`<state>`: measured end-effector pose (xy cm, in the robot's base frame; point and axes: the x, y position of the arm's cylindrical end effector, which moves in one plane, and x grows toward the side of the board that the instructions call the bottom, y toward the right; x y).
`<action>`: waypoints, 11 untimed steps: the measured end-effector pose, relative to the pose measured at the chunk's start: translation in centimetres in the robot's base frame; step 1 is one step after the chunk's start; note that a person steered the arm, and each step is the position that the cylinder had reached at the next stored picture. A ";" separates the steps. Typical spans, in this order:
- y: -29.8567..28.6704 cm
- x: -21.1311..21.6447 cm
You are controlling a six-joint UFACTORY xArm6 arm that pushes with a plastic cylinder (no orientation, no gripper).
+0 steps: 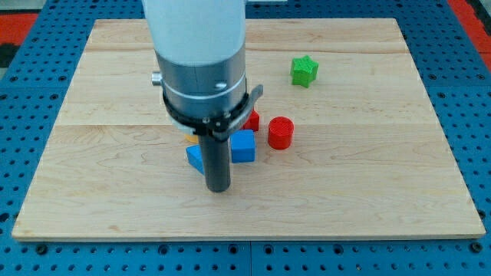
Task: Slide the blue triangle to the left of yellow heart
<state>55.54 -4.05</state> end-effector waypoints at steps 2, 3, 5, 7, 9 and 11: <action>-0.7 2.5; -0.9 0.1; -1.3 -3.9; -1.7 -4.6; -5.9 -4.9; -6.7 -8.7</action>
<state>46.88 -10.76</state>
